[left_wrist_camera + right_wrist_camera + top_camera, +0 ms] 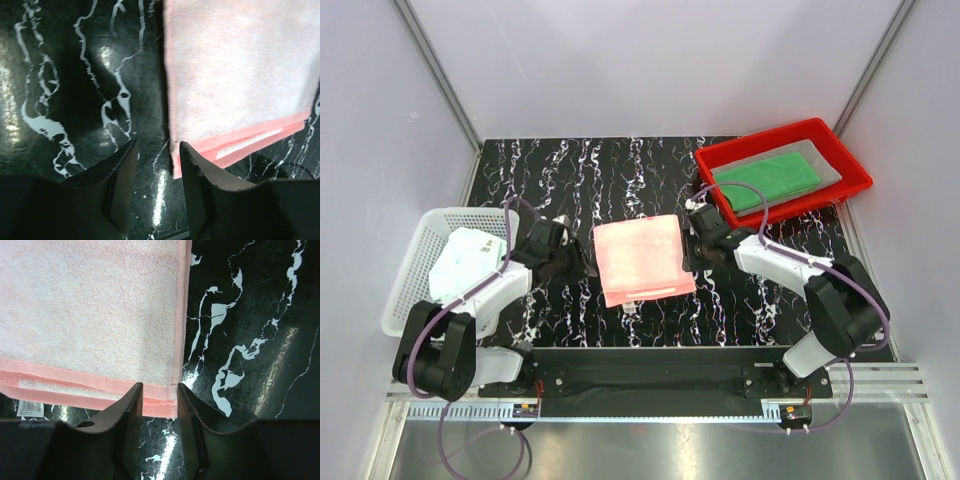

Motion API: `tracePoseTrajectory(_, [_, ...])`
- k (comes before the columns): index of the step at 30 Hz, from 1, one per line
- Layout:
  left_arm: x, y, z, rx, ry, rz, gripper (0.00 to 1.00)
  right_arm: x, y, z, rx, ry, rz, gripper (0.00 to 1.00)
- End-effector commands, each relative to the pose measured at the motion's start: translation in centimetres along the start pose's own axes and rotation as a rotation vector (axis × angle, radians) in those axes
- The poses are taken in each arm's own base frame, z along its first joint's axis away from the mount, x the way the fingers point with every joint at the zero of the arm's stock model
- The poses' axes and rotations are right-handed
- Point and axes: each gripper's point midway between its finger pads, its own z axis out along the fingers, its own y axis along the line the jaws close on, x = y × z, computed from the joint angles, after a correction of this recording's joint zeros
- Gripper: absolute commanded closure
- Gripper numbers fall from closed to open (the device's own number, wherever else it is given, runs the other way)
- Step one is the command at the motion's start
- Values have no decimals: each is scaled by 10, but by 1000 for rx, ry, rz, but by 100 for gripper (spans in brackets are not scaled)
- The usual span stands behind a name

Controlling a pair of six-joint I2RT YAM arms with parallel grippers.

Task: Fold and stack the towels
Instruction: Fold the towel

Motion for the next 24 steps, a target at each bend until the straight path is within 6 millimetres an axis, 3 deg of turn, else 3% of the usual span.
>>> tracePoseTrajectory(1, [-15, -26, -4, 88, -65, 30, 57, -12, 7, -20, -20, -24, -16, 59])
tracePoseTrajectory(9, [-1, -22, 13, 68, -25, 19, 57, 9, -1, 4, 10, 36, 7, 60])
tracePoseTrajectory(12, [-8, 2, 16, -79, -64, 32, 60, 23, -6, 9, 32, 61, 50, 62])
tracePoseTrajectory(14, [-14, 15, 9, -159, -100, 34, 60, 28, 4, 10, -11, 60, 108, 67])
tracePoseTrajectory(15, [-17, 14, 6, -159, -119, 33, 60, 38, 7, 10, -14, 73, 115, 69])
tracePoseTrajectory(19, [-27, -5, -8, -64, -176, 50, 59, 48, 12, 3, -29, 48, 179, 71])
tracePoseTrajectory(24, [-10, -34, -3, 111, -86, 52, 59, 47, 33, -14, -134, 27, 178, 71])
